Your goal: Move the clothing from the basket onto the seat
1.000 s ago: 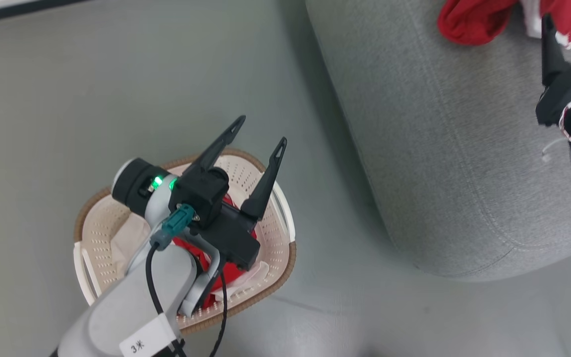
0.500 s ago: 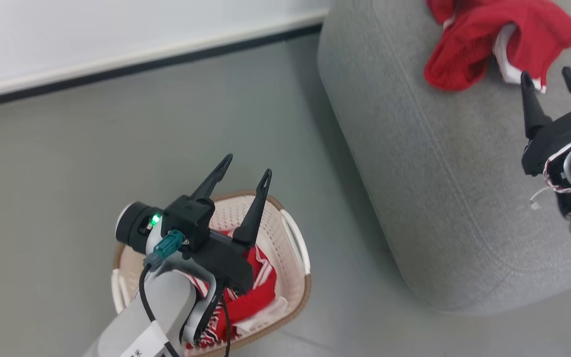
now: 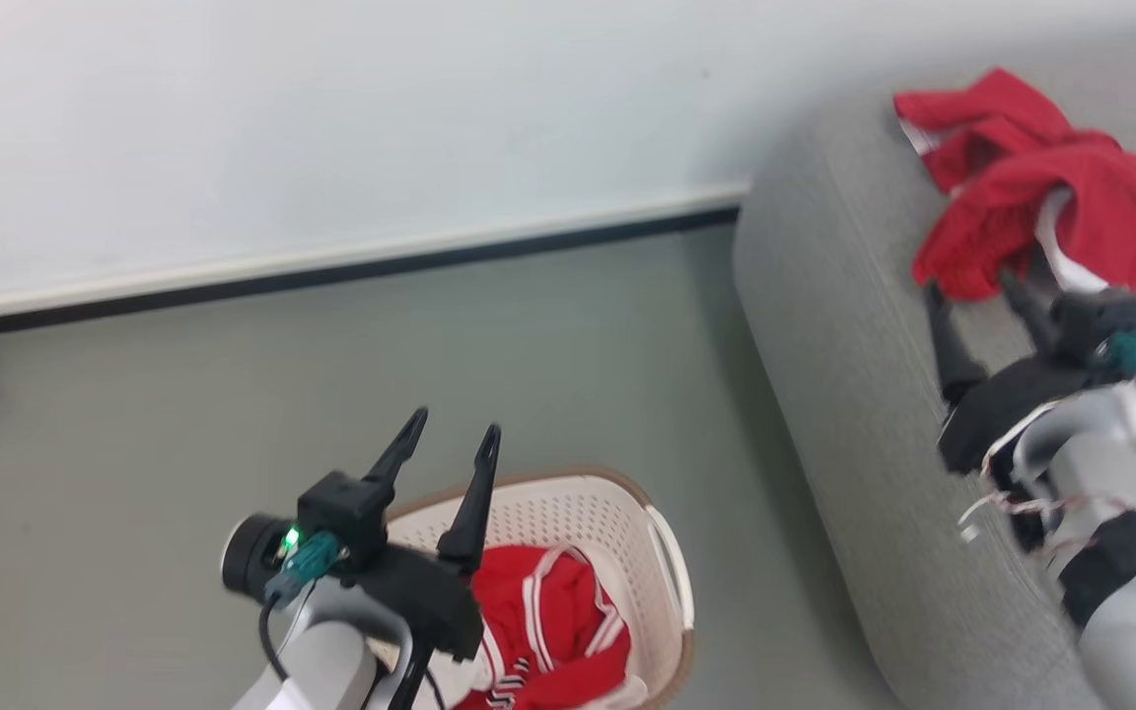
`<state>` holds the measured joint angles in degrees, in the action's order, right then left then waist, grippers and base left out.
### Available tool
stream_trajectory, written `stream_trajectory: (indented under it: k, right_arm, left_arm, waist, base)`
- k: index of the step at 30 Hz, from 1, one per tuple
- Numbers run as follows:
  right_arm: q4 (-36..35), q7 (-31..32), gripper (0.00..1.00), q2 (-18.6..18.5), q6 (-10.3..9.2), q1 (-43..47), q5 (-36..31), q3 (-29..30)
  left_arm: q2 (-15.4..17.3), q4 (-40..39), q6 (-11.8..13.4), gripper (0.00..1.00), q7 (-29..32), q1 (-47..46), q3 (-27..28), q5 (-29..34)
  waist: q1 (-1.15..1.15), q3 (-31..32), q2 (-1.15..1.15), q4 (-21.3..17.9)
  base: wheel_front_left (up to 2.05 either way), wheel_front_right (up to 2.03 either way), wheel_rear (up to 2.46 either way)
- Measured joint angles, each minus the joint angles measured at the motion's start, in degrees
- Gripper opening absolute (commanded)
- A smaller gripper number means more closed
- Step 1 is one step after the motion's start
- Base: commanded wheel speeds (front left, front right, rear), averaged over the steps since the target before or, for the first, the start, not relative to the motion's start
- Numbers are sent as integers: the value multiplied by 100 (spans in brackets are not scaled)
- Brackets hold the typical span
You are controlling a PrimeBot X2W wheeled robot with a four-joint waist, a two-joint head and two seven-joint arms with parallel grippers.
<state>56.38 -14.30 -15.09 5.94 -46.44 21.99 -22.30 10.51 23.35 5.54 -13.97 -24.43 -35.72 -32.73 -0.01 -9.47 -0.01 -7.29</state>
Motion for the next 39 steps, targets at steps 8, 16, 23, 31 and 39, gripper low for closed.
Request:
stream_trajectory:
  k: [8,16,23,31,39]
  right_arm:
    - [-642,0,100,211,-285,998,25,79]
    - [-1662,0,100,358,-677,2231,41,215]
    - [-2791,0,100,436,-975,3112,-18,296]
    - [-3795,-1,100,445,-1114,3869,-133,372]
    - [-4634,-24,100,479,-1209,4479,-291,511]
  left_arm:
    - [181,35,52,100,-27,595,265,-59]
    - [381,-89,105,100,-32,1207,599,-166]
    - [537,-372,152,100,-33,1728,1017,-166]
    - [575,-737,155,100,-33,2091,1392,-102]
    - [564,-957,158,100,-33,2436,1725,130]
  waist:
    - [0,581,0,434]
    - [0,1024,0,793]
    - [0,1234,0,985]
    - [1,1262,1,1004]
    - [1,1254,1,991]
  base:
    - [0,0,0]
    - [0,0,0]
    - [0,0,0]
    - [0,0,0]
    - [0,0,0]
